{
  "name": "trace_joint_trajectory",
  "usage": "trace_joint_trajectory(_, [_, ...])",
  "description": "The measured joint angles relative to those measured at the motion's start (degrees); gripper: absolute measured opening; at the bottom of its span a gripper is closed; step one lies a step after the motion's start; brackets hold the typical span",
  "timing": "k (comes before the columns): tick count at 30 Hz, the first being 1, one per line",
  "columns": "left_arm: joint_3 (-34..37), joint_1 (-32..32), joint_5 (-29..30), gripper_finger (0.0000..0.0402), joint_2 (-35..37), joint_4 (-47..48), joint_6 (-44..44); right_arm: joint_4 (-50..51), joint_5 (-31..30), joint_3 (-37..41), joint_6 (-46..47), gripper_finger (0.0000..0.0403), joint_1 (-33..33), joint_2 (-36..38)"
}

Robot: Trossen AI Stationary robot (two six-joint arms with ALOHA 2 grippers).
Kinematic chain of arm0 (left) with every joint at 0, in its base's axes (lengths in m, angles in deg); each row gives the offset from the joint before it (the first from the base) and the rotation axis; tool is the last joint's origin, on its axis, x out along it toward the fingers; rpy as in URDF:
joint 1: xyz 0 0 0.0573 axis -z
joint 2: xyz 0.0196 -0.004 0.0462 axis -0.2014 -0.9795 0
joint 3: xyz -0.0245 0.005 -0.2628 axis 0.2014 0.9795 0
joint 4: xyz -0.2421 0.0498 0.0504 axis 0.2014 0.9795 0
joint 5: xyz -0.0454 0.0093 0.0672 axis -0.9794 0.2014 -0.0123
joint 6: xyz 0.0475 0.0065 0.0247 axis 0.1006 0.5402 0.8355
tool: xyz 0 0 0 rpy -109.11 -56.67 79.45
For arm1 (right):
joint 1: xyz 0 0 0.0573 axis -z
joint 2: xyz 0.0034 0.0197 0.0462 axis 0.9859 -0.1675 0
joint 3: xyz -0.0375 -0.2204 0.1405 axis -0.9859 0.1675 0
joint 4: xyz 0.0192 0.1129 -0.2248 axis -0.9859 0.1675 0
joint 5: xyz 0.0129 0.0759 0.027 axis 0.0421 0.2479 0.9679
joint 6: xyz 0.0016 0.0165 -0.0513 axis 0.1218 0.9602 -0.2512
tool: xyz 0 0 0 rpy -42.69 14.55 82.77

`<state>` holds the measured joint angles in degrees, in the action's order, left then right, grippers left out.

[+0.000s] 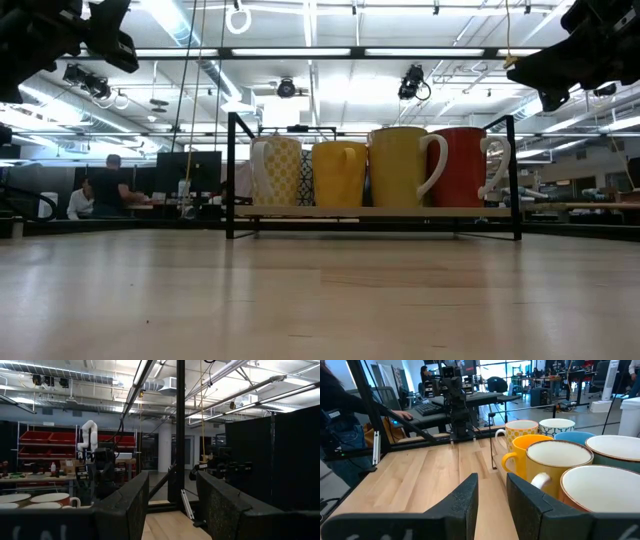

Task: Place coffee mugs
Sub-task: Return to Home Position

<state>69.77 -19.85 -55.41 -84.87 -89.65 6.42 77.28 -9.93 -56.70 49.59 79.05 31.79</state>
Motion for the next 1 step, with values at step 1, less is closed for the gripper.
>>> trace_joint_trajectory(1, [0.0,0.0,0.0,0.0172,0.0,0.0,0.0,0.0,0.0,0.0,0.0,0.0107,0.0,0.0])
